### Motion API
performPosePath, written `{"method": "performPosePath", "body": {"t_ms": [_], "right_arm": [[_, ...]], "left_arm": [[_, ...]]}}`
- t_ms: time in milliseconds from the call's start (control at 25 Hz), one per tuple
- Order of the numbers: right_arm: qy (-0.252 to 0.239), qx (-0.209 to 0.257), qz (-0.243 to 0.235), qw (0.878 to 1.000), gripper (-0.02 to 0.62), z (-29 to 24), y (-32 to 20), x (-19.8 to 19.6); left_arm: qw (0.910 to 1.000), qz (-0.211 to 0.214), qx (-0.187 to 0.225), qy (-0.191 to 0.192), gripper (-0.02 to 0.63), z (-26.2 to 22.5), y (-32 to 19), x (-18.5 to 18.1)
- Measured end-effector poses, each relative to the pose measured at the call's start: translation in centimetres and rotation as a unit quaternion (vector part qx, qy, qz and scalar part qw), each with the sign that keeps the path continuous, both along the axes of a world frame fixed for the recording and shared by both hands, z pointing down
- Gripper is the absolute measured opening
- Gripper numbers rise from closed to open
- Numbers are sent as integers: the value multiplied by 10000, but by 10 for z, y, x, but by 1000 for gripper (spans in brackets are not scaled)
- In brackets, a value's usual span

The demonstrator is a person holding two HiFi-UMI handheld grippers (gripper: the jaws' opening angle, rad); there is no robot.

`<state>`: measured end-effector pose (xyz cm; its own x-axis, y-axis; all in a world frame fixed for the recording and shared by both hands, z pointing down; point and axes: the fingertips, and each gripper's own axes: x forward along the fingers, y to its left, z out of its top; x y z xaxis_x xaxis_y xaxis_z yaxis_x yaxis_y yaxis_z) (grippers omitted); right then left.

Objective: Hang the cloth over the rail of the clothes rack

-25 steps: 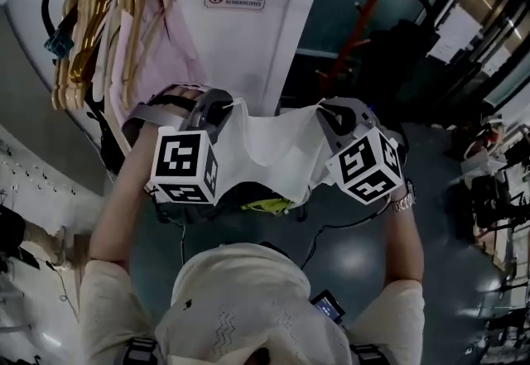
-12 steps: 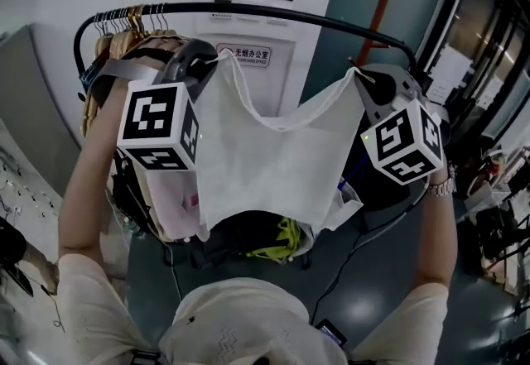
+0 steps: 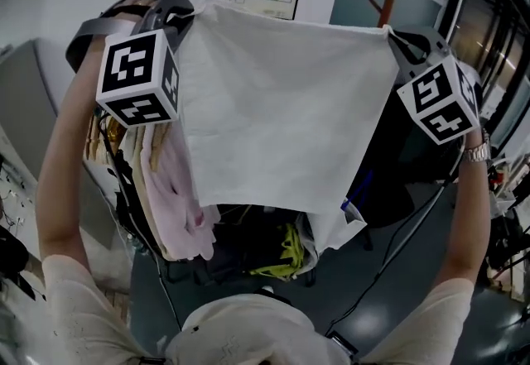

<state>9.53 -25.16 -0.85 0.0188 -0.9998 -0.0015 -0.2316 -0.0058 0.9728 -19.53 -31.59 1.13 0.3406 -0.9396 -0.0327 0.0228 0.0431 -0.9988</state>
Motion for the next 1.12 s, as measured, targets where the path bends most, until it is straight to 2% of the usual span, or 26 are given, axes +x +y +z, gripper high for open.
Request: {"method": "performPosePath", "body": {"t_ms": [240,480,640,800,1120], "right_arm": [[77,449,-49,9989,23,-52,-37,44],[81,744,-286,9968,23,-89,-95,49],[72,942,-528,9941,23,-115,-112,57],[18,925,-709,9932,23,-112,-140,62],[-15,555,-673,9962,23,-104,-199,65]], "left_arm": [[9986,-192,425,230,25,-60,-36,23],[9953,-521,808,72,25,-85,-95,31],[9919,-652,1048,284,25,-112,-109,38],[9900,-785,1099,397,25,-115,-134,40],[9909,-999,903,35,25,-108,-194,44]]}}
